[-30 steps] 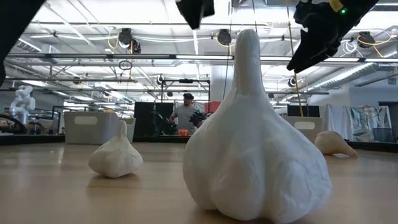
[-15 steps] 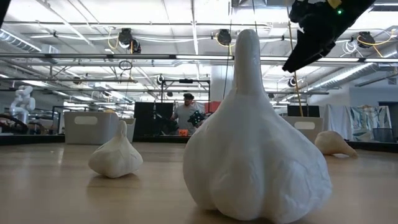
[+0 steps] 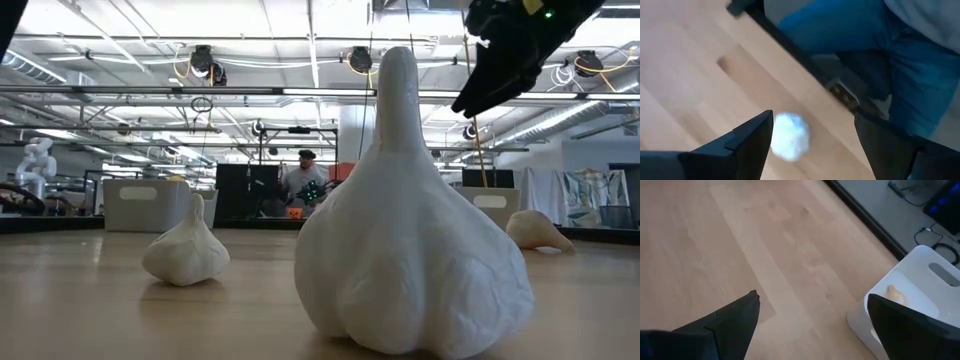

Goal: Sort produce into baskets
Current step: Put the white garlic into the white bin

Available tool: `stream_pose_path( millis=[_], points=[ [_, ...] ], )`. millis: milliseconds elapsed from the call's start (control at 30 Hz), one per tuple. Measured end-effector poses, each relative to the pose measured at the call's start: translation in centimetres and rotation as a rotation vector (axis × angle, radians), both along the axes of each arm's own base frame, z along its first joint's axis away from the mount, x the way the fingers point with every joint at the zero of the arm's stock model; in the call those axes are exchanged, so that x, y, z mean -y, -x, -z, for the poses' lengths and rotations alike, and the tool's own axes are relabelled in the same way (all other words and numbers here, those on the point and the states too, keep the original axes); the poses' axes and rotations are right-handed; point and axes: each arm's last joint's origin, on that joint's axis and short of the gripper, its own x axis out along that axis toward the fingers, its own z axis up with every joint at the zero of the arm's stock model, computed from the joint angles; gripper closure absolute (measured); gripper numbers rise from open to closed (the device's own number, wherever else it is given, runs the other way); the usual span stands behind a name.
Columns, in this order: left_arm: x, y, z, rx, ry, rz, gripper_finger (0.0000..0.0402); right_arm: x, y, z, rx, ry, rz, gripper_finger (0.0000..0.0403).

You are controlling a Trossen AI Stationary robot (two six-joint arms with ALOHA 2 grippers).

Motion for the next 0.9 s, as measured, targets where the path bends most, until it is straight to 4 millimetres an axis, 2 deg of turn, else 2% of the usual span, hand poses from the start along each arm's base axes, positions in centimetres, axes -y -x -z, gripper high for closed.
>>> stream_pose_path(
  millis=[233, 467, 633, 900],
  points=[
    [0.5, -0.3, 0.8, 0.039, -0.074, -0.04, 0.0116, -1.8, 0.2, 0.4, -0.017, 0.017, -0.032, 0.0046],
    [1.6, 0.0, 3.1, -0.033, -0.122, -0.023, 0.0116, -3.5, 1.2, 1.2, -0.099, 0.02, -0.085, 0.0046],
    [2.2, -0.7, 4.8, -0.058, -0.111, -0.088, 0.0116, -4.1, 1.6, 1.3, -0.108, 0.042, -0.095, 0.0046],
    [2.5, -1.0, 6.6, -0.104, -0.109, -0.092, 0.0116, -4.5, 1.7, 1.3, -0.103, 0.038, -0.115, 0.0046]
  ],
)
